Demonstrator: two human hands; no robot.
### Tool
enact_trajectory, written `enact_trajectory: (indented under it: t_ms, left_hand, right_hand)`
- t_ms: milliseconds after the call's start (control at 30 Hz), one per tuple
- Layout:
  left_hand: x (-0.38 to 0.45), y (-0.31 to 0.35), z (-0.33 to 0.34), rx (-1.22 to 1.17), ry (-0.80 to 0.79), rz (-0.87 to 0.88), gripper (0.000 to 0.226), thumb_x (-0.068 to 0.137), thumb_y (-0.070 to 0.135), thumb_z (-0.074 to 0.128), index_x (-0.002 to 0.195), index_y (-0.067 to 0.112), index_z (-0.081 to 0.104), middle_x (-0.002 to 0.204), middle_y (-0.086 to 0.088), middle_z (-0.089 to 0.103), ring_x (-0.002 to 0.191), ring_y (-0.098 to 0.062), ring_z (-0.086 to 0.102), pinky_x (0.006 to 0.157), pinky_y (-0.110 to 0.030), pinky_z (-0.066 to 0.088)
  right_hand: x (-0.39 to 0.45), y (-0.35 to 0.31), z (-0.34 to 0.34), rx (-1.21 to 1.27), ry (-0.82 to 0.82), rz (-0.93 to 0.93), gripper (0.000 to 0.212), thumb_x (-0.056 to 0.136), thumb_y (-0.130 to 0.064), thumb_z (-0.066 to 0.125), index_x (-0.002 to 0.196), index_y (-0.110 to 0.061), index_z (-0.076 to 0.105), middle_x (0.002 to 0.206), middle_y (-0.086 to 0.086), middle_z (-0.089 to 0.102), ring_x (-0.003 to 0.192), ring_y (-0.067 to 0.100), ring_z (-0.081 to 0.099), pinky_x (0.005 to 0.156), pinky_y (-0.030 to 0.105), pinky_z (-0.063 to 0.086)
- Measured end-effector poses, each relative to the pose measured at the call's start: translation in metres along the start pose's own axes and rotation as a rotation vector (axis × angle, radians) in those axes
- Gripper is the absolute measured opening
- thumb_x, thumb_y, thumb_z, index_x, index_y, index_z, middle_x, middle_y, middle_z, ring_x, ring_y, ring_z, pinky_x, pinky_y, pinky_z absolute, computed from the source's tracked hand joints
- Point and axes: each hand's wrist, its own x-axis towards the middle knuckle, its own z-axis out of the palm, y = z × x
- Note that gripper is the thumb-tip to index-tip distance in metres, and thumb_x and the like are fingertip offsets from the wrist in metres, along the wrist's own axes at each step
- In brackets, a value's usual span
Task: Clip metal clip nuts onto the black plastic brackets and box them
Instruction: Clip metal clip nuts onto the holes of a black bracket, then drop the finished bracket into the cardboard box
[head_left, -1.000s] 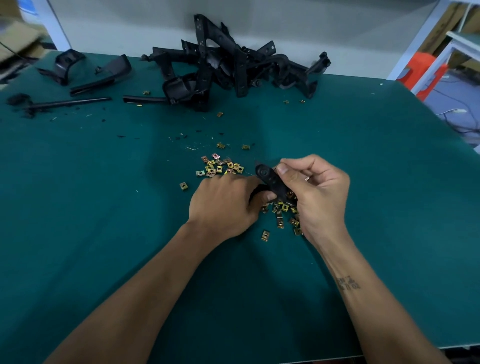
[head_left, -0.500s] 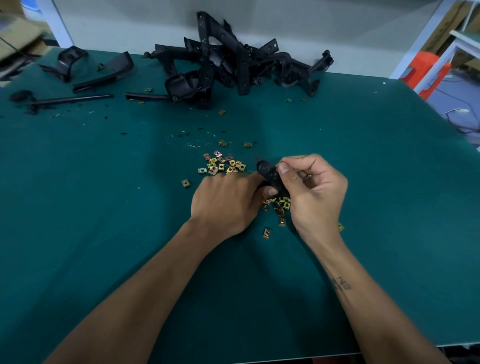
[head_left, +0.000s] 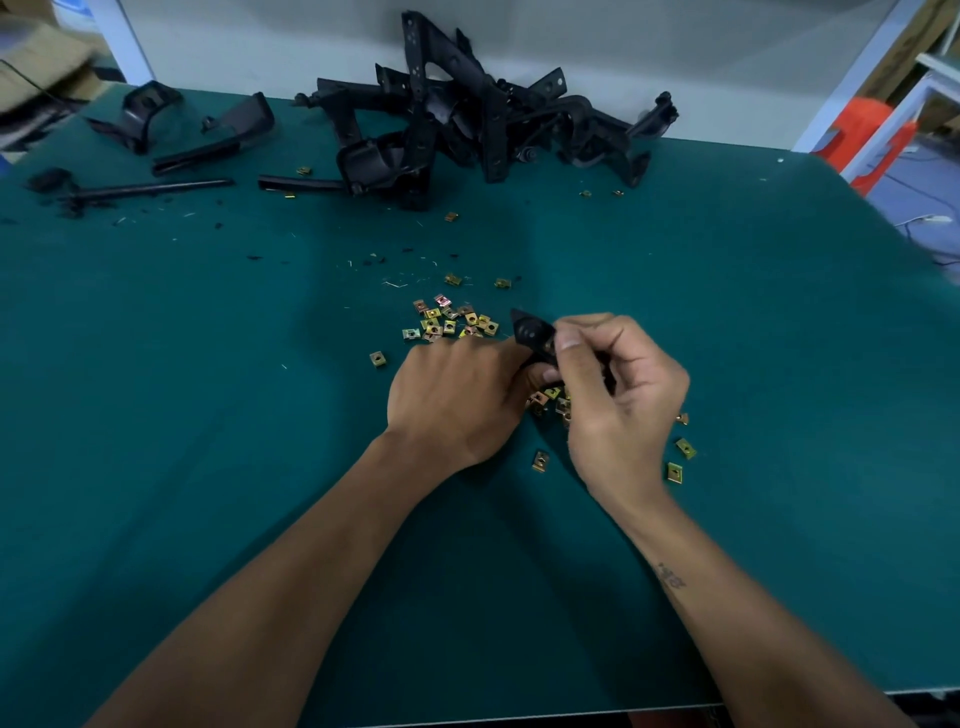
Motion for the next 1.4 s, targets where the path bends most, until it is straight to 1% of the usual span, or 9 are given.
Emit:
enact_trajectory:
  t_ms: [333, 533, 667, 767, 933, 1000, 1133, 1233, 1400]
  left_hand:
    - [0.001, -0.003, 0.003, 0.012, 0.001, -0.024, 0.067, 0.095, 0.072, 0.014, 0.09, 0.025, 0.062, 0.078, -0.005, 0.069, 0.07, -0.039, 0.065, 0.055, -0.036, 0.031]
    - [0.01, -0.007, -0.006, -0.277, 0.137, -0.268, 0.051, 0.092, 0.067, 0.025, 0.082, 0.026, 0.054, 0.078, -0.009, 0.067, 0.077, -0.042, 0.062, 0.059, -0.041, 0.042]
    - [0.018, -0.013, -0.019, -0.658, 0.293, -0.409, 0.053, 0.099, 0.058, 0.042, 0.066, 0.017, 0.043, 0.055, 0.005, 0.047, 0.053, -0.019, 0.042, 0.05, -0.039, 0.035]
    - [0.025, -0.004, -0.026, -1.009, 0.391, -0.683, 0.057, 0.102, 0.056, 0.046, 0.06, 0.022, 0.03, 0.057, 0.002, 0.031, 0.056, -0.016, 0.028, 0.052, -0.037, 0.022]
    - [0.038, 0.045, -0.022, -1.391, 0.263, -0.864, 0.055, 0.105, 0.051, 0.045, 0.079, 0.008, 0.066, 0.066, -0.003, 0.067, 0.049, -0.015, 0.056, 0.048, -0.022, 0.046]
    - [0.045, 0.073, -0.019, -1.471, 0.153, -0.815, 0.045, 0.109, 0.041, 0.044, 0.102, 0.001, 0.063, 0.079, -0.005, 0.074, 0.053, -0.016, 0.062, 0.049, -0.023, 0.05]
    - [0.048, 0.137, 0.001, -1.489, -0.268, -0.569, 0.021, 0.108, 0.019, 0.046, 0.117, 0.006, 0.059, 0.105, -0.003, 0.077, 0.076, -0.023, 0.07, 0.066, -0.036, 0.055]
    - [0.033, 0.213, 0.024, -1.349, -0.436, -0.242, 0.025, 0.102, -0.001, 0.047, 0.117, 0.013, 0.061, 0.108, -0.002, 0.075, 0.085, -0.011, 0.071, 0.076, -0.027, 0.055]
    - [-0.011, 0.332, 0.053, -1.311, -0.742, -0.057, 0.031, 0.096, -0.001, 0.05, 0.105, 0.019, 0.072, 0.102, -0.005, 0.077, 0.098, -0.022, 0.072, 0.095, -0.044, 0.056]
  right_hand:
    - [0.011, -0.009, -0.003, -0.006, -0.089, 0.08, 0.029, 0.088, -0.024, 0.051, 0.09, -0.005, 0.073, 0.096, 0.018, 0.072, 0.095, 0.021, 0.068, 0.082, 0.028, 0.05]
    - [0.003, -0.009, -0.004, -0.687, -0.156, -0.462, 0.054, 0.104, -0.034, 0.038, 0.147, -0.004, 0.051, 0.16, 0.013, 0.039, 0.15, 0.035, 0.026, 0.118, 0.052, 0.026]
    - [-0.003, -0.01, 0.006, -0.639, -0.061, -0.531, 0.055, 0.1, -0.033, 0.047, 0.147, -0.005, 0.046, 0.143, 0.008, 0.048, 0.131, 0.03, 0.049, 0.102, 0.053, 0.037]
    - [-0.007, -0.015, 0.005, -0.423, -0.068, -0.244, 0.039, 0.1, -0.036, 0.052, 0.131, -0.012, 0.055, 0.093, -0.015, 0.066, 0.088, 0.007, 0.065, 0.077, 0.034, 0.048]
    - [-0.02, -0.021, -0.007, -0.473, -0.307, 0.121, 0.037, 0.098, -0.061, 0.047, 0.106, -0.027, 0.06, 0.071, -0.013, 0.064, 0.065, 0.006, 0.063, 0.058, 0.026, 0.047]
    - [-0.028, -0.022, -0.022, -0.385, -0.139, 0.179, 0.028, 0.102, -0.048, 0.049, 0.115, -0.026, 0.06, 0.08, -0.014, 0.068, 0.069, 0.004, 0.065, 0.062, 0.021, 0.05]
    - [-0.037, -0.028, -0.072, -0.105, 0.388, 0.404, 0.036, 0.097, -0.032, 0.052, 0.131, -0.024, 0.061, 0.119, 0.012, 0.072, 0.106, 0.032, 0.069, 0.098, 0.059, 0.053]
    - [-0.049, -0.037, -0.124, -0.014, 0.798, 0.341, 0.033, 0.098, -0.021, 0.056, 0.13, -0.015, 0.062, 0.126, 0.01, 0.07, 0.117, 0.025, 0.066, 0.109, 0.05, 0.048]
    - [-0.09, -0.055, -0.234, 0.117, 1.343, 0.284, 0.028, 0.097, 0.011, 0.046, 0.105, -0.008, 0.065, 0.088, 0.013, 0.073, 0.071, 0.011, 0.069, 0.071, 0.022, 0.055]
